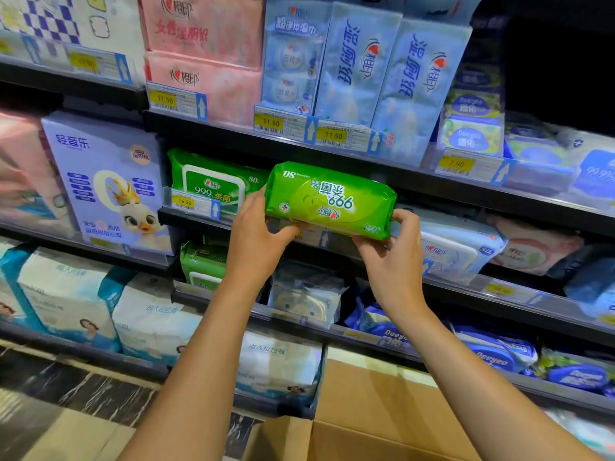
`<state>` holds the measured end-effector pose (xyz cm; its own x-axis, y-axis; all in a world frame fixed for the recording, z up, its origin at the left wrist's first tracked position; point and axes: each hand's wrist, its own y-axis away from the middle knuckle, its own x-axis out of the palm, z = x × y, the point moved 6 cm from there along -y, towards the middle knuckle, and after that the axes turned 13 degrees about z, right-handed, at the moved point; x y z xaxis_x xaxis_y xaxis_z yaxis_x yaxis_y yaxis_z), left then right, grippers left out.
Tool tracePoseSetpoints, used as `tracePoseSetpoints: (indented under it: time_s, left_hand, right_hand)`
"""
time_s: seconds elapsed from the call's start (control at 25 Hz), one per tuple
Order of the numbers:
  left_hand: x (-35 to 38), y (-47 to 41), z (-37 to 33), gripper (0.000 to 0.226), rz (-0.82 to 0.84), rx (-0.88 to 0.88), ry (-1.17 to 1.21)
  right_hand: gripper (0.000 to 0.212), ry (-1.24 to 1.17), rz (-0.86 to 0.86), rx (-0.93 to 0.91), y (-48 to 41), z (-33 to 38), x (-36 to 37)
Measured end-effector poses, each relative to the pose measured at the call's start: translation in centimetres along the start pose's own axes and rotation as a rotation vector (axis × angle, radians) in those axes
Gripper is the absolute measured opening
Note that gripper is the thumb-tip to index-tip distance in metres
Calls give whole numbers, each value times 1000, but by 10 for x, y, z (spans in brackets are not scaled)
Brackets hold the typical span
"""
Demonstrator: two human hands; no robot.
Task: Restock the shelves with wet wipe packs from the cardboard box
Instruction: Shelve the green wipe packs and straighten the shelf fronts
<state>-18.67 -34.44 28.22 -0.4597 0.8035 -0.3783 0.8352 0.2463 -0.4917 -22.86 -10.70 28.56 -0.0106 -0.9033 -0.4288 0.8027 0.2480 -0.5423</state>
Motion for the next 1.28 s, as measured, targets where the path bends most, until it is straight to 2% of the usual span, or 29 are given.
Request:
tracePoseSetpoints:
  time_s: [0.32, 0.52, 0.8, 1.04, 1.28]
  left_hand:
    - [-3, 3, 4, 68, -39, 29, 42]
    - [4, 13, 15, 82, -175, -17, -82]
    - [12, 12, 18, 79, -186, -49, -142]
    - [15, 11, 25, 79, -143, -93, -209]
    - [17, 0, 17, 78, -64, -133, -265]
  right_hand:
    - [50, -92, -29, -28, 7, 5, -4]
    - [56, -10, -58, -140, 9, 4, -3]
    - [50, 91, -68, -163, 5, -2, 0]
    - [50, 87, -23, -70, 5, -4, 4]
    - [45, 207, 4, 51, -4, -14, -1]
